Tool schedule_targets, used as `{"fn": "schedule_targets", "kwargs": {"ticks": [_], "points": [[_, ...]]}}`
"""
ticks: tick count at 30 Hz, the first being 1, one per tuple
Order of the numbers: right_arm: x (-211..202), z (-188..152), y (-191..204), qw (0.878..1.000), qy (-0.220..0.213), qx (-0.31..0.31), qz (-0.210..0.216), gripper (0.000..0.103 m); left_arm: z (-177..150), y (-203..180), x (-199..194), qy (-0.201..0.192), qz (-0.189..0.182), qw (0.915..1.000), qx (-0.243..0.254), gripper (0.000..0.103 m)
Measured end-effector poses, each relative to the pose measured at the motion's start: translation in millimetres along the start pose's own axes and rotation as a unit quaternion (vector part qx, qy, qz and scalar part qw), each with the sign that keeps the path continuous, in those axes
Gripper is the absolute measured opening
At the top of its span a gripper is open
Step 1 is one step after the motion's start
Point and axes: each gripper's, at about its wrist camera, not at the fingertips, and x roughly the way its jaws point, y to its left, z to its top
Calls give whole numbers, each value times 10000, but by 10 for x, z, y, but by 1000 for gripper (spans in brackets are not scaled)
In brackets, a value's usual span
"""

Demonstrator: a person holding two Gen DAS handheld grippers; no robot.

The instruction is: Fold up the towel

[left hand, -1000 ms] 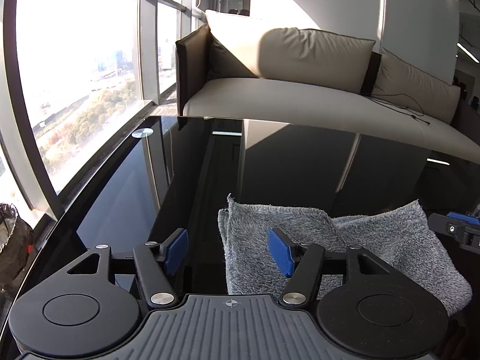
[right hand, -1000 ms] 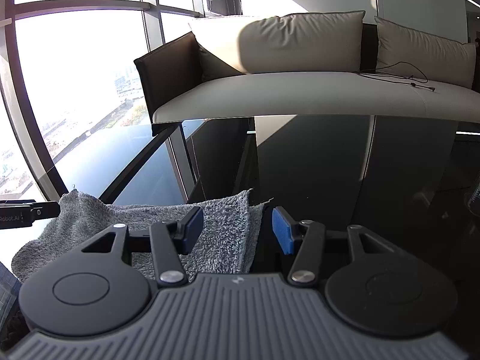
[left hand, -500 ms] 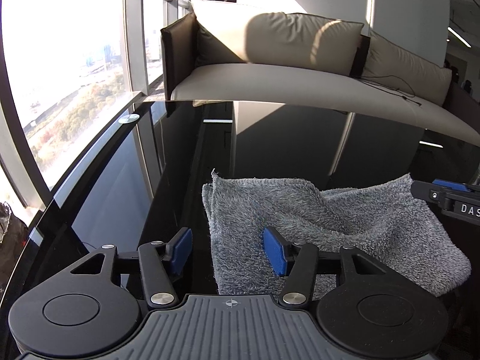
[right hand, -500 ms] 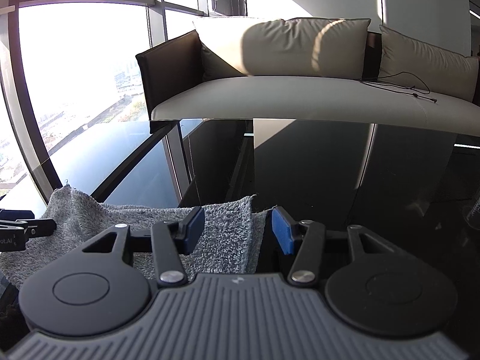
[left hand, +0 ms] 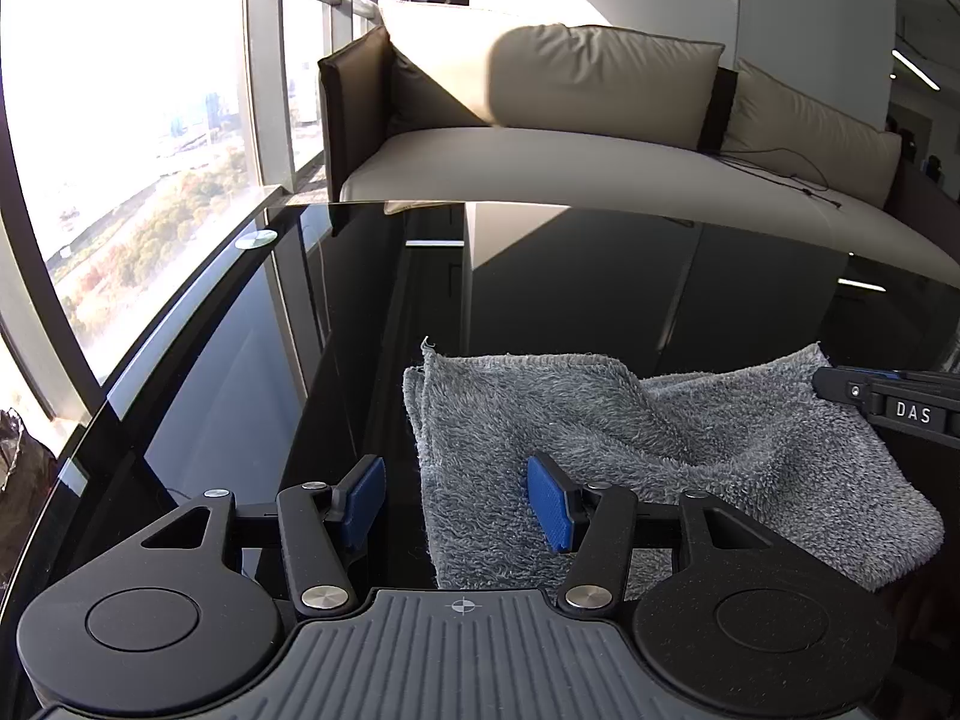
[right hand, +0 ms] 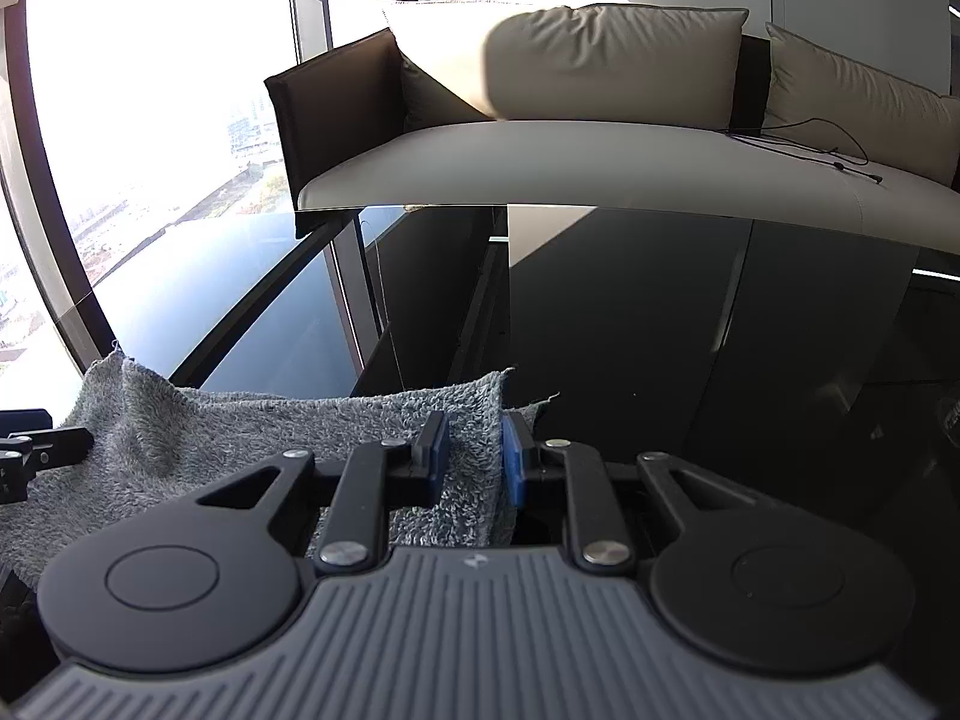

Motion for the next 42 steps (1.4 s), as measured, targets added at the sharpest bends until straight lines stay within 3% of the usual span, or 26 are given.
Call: {"fn": "schedule_targets", "kwargs": {"ticks": [2, 10, 16, 24, 36, 39, 41, 42], "points": [[-3, 4, 0, 10000, -9, -13, -13, 5, -2, -3, -4, 0, 7, 10000, 0, 49], [-53, 39, -128, 9990, -104, 144, -403, 0, -4, -3, 5, -8, 35, 10000, 14, 50], [-47, 62, -137, 9994, -3, 327, 66, 1, -7, -2, 3, -14, 41, 10000, 20, 50], [-19, 56, -75, 9999, 40, 93, 122, 3, -6, 4, 14, -8, 30, 10000, 18, 50], [-48, 44, -115, 9994, 41, 296, 149, 6, -6, 1, 14, -3, 25, 10000, 24, 51], [-53, 43, -105, 9995, 21, 282, 123, 12, -4, 0, 14, -4, 25, 10000, 25, 51], [-55, 45, -105, 9996, 11, 279, 50, 35, -7, -5, 8, -4, 28, 10000, 30, 51], [-64, 43, -108, 9996, -19, 281, 14, 35, -7, -6, 6, -4, 28, 10000, 31, 51]]}}
